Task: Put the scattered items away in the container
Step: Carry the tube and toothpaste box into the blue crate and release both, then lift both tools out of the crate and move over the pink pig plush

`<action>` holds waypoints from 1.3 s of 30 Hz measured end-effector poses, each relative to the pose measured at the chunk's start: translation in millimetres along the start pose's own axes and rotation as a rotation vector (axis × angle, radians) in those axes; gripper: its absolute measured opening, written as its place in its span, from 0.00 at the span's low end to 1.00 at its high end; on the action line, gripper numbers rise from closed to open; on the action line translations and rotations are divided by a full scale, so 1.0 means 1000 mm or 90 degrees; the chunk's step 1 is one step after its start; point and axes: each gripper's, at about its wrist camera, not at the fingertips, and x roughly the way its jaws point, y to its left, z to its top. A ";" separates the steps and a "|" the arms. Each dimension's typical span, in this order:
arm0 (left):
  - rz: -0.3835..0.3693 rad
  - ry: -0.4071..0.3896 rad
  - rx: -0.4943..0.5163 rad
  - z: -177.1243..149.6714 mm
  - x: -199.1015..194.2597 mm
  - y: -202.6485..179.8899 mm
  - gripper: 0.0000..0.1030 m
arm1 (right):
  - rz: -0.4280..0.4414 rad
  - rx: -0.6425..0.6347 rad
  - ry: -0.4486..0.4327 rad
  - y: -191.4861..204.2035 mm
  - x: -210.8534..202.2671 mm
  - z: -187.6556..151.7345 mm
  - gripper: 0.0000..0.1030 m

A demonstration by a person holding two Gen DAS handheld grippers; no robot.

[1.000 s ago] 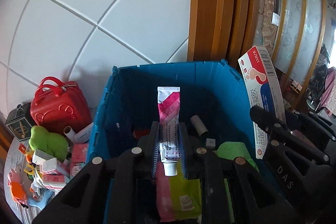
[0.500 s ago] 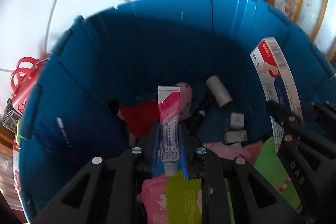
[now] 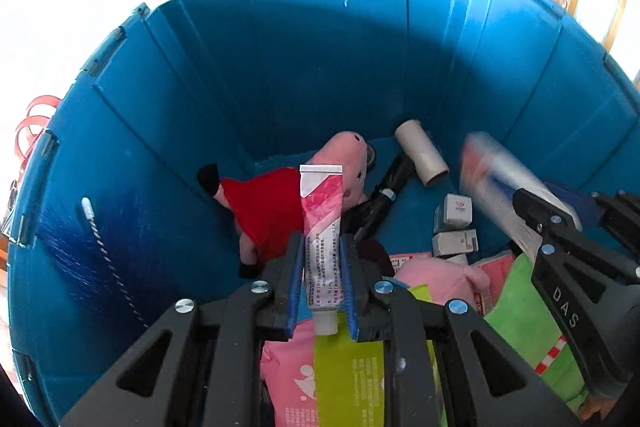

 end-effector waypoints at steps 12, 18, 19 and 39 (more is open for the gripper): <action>0.022 -0.018 -0.010 0.002 -0.007 0.003 0.61 | -0.014 0.000 0.023 -0.003 0.009 0.002 0.78; 0.020 -0.038 -0.054 0.003 -0.016 0.019 0.61 | -0.005 0.002 0.007 -0.003 0.003 0.007 0.92; 0.022 -0.043 -0.061 0.003 -0.019 0.022 0.61 | -0.003 0.002 0.003 -0.003 0.002 0.008 0.95; 0.015 -0.275 -0.179 -0.085 -0.189 0.071 0.91 | 0.093 -0.019 -0.252 0.015 -0.155 -0.021 1.00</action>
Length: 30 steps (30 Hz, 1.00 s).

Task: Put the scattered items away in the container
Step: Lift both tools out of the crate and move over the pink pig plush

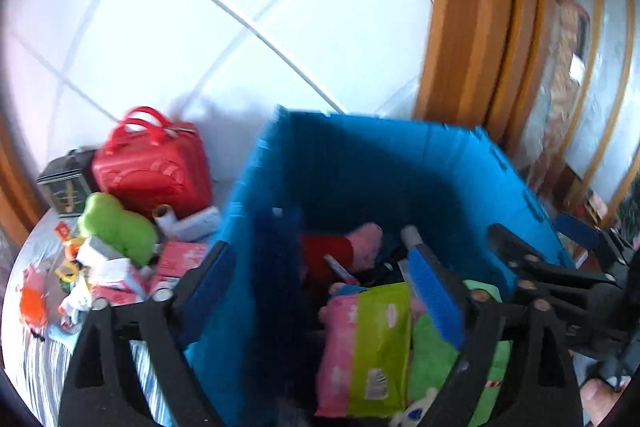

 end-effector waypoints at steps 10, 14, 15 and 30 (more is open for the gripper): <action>0.064 -0.056 -0.070 -0.034 -0.057 0.079 0.93 | 0.136 0.035 -0.098 0.057 -0.073 -0.030 1.00; 0.076 -0.062 -0.105 -0.048 -0.070 0.124 0.93 | 0.167 0.025 -0.109 0.096 -0.082 -0.035 1.00; 0.077 -0.068 -0.110 -0.053 -0.073 0.136 0.93 | 0.176 0.020 -0.113 0.107 -0.084 -0.035 1.00; 0.126 -0.042 -0.134 -0.120 -0.096 0.372 0.93 | 0.227 -0.057 -0.120 0.328 -0.101 -0.072 1.00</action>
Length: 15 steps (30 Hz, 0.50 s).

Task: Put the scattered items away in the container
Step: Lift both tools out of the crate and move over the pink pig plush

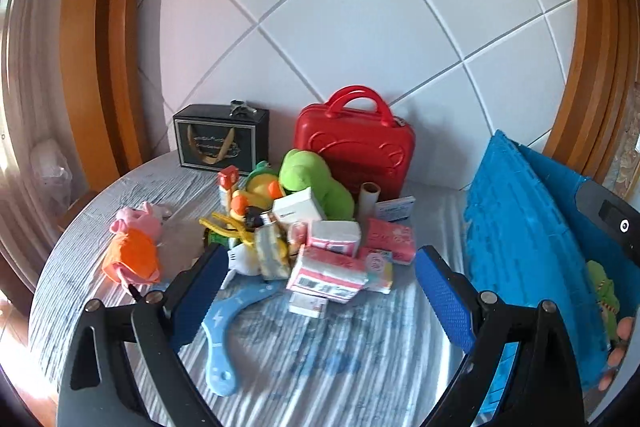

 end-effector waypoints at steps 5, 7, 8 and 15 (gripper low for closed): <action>0.025 0.047 0.018 -0.008 0.030 0.079 0.93 | -0.014 0.004 0.054 0.068 0.049 -0.026 1.00; 0.021 0.073 0.014 -0.013 0.039 0.103 0.93 | -0.015 0.007 0.094 0.088 0.072 -0.041 1.00; 0.017 0.081 0.011 -0.017 0.042 0.115 0.93 | -0.014 0.007 0.112 0.096 0.080 -0.048 1.00; 0.074 0.129 -0.049 -0.041 0.055 0.187 0.93 | 0.036 -0.030 0.197 0.153 0.135 -0.087 1.00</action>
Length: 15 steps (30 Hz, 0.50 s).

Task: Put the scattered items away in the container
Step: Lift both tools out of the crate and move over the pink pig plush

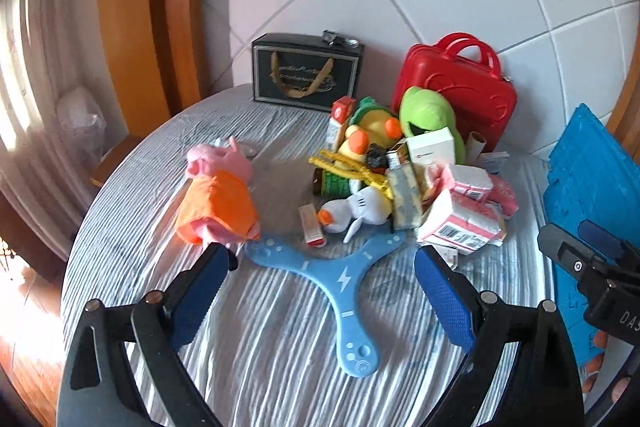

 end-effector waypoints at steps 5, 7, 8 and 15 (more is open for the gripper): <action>0.029 0.030 -0.014 -0.005 0.014 0.044 0.93 | 0.042 -0.015 0.037 0.036 0.033 -0.007 1.00; 0.028 0.031 -0.024 -0.003 0.018 0.061 0.93 | 0.046 -0.020 0.052 0.051 0.044 -0.010 1.00; 0.024 0.034 -0.032 -0.001 0.022 0.071 0.93 | 0.046 -0.024 0.058 0.058 0.048 -0.011 1.00; 0.014 0.044 0.025 0.025 0.071 0.140 0.93 | 0.018 0.002 0.069 0.109 0.089 -0.017 1.00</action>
